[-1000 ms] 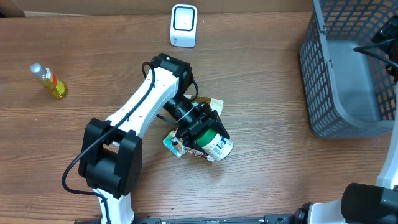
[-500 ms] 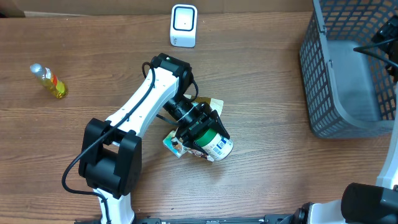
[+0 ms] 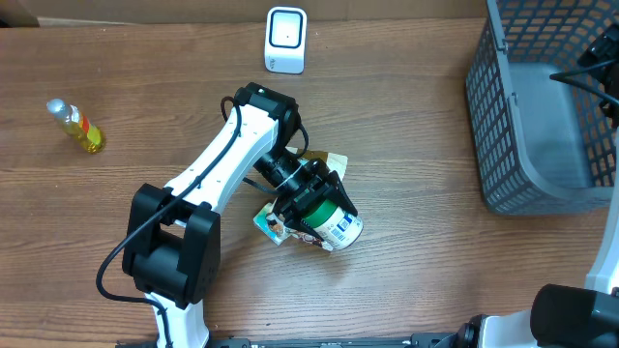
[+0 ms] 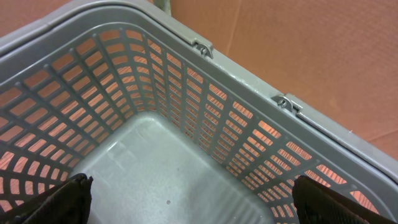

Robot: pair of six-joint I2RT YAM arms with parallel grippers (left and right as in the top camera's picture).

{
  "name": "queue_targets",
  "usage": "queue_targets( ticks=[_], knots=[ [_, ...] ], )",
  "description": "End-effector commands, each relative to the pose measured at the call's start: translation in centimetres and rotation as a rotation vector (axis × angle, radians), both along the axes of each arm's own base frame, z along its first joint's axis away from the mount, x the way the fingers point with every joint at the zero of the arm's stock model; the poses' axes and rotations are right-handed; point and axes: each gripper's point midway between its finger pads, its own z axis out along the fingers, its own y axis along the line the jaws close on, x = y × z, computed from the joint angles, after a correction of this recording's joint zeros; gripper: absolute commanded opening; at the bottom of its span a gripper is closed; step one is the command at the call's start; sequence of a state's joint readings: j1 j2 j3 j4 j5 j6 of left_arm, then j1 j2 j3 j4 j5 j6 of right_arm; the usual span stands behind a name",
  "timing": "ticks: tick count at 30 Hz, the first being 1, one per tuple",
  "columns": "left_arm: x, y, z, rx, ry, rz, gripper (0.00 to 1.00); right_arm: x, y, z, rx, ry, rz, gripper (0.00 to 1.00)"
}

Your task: Scan the item barcode

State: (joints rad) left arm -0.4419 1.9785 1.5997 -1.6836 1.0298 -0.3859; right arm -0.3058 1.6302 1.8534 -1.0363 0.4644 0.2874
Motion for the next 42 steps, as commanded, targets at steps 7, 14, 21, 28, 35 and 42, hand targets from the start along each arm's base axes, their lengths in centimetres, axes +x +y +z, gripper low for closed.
queue_targets(
  ticks=[7, 14, 21, 28, 35, 42],
  knots=[
    [0.0, -0.7, 2.2, -0.068, -0.033, 0.017, 0.04, -0.1, -0.2, 0.4, -0.015, -0.005, -0.008, 1.00],
    [2.1, 0.7, -1.5, 0.045, -0.250, -0.067, 0.04, -0.1, -0.2, 0.4, -0.015, -0.005, -0.008, 1.00],
    [5.9, -0.3, -3.0, 0.017, -0.470, -0.068, 0.05, -0.1, -0.2, 0.4, -0.015, -0.005, -0.008, 1.00],
    [11.0, -2.6, -2.5, -0.103, -0.733, -0.031, 0.04, -0.1, -0.2, 0.4, -0.015, -0.005, -0.008, 1.00],
    [17.8, -2.8, -0.2, -0.195, -1.013, 0.068, 0.04, -0.1, -0.2, 0.4, -0.014, -0.005, -0.008, 1.00],
    [24.4, -0.7, 4.6, -0.229, -1.229, 0.225, 0.04, -0.1, -0.2, 0.4, -0.015, -0.005, -0.008, 1.00]
  ],
)
